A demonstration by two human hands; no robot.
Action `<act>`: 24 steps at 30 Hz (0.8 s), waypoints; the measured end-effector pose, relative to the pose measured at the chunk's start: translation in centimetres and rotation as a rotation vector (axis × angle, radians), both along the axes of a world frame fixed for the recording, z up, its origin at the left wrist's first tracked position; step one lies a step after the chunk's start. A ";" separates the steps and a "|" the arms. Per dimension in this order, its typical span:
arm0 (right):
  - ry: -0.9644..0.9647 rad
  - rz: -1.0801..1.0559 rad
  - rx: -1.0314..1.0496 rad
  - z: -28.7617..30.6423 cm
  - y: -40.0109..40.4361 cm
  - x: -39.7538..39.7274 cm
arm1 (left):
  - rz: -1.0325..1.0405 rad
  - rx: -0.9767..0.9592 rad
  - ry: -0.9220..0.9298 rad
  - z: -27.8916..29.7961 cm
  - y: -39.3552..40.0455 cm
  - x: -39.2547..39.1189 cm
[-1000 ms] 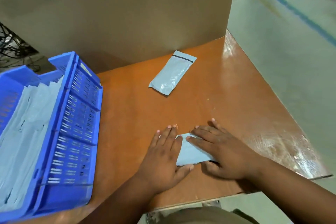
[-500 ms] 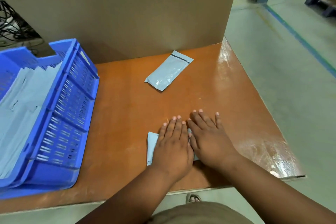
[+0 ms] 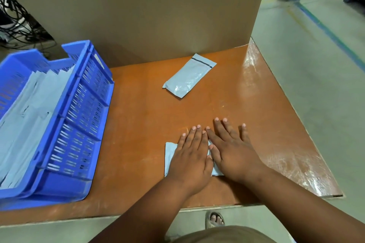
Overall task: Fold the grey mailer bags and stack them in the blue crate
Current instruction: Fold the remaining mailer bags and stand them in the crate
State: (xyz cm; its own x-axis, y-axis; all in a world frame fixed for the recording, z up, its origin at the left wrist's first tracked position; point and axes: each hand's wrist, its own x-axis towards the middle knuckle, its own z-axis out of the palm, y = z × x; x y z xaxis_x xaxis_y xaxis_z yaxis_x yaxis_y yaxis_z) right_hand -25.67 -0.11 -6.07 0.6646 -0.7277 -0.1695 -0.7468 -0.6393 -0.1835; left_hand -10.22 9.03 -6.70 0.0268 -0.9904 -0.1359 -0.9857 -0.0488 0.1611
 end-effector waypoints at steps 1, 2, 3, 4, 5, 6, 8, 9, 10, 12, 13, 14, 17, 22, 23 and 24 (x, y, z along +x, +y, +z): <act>0.006 -0.007 -0.001 0.3 0.1 0.1 | -0.008 0.006 -0.003 0.3 0.1 0.2; 0.013 -0.015 -0.010 0.6 0.3 0.1 | -0.014 0.008 -0.008 0.7 0.3 0.4; 0.013 -0.022 -0.033 1.0 0.4 0.1 | -0.015 0.001 -0.017 1.1 0.5 0.6; -0.004 -0.022 -0.069 1.4 0.5 0.1 | -0.007 -0.016 -0.030 1.6 0.8 0.9; -0.034 -0.008 -0.111 1.9 0.7 0.2 | 0.011 -0.036 -0.043 2.1 1.2 1.2; -0.068 0.016 -0.152 2.3 1.0 0.4 | 0.034 -0.050 -0.053 2.5 1.6 1.5; -0.110 0.084 -0.194 2.5 1.6 1.4 | 0.084 -0.063 -0.048 2.8 2.4 2.4; -0.114 0.125 -0.194 2.4 2.1 2.3 | 0.107 -0.057 -0.038 2.6 2.8 2.9; -0.113 0.167 -0.186 2.0 2.5 3.2 | 0.125 -0.044 -0.030 2.3 3.1 3.5; -0.100 0.221 -0.173 0.6 3.0 4.6 | 0.143 -0.023 -0.031 1.2 3.6 4.5; -0.079 0.231 -0.171 -0.1 3.1 4.9 | 0.149 -0.015 -0.035 0.7 3.8 4.8; -0.055 0.229 -0.168 -0.6 3.1 5.1 | 0.151 -0.010 -0.044 0.2 4.0 5.0; -0.025 0.208 -0.162 -0.9 3.2 5.3 | 0.140 -0.010 -0.076 -0.4 4.0 5.2; -0.029 0.203 -0.138 -0.8 3.3 5.4 | 0.146 0.010 -0.100 -0.4 3.8 5.0; -0.025 0.201 -0.125 -0.8 3.4 5.5 | 0.152 0.016 -0.106 -0.4 3.9 5.0; -0.018 0.200 -0.110 -0.7 3.4 5.5 | 0.156 0.020 -0.112 -0.4 3.9 4.9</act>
State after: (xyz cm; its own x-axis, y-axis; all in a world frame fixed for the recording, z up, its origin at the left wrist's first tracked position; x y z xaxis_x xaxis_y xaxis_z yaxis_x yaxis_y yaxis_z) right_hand -20.14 3.28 -6.81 0.7998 -0.5945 -0.0829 -0.6003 -0.7913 -0.1165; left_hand -5.28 12.96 -7.12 0.1962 -0.9700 -0.1435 -0.9776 -0.2049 0.0486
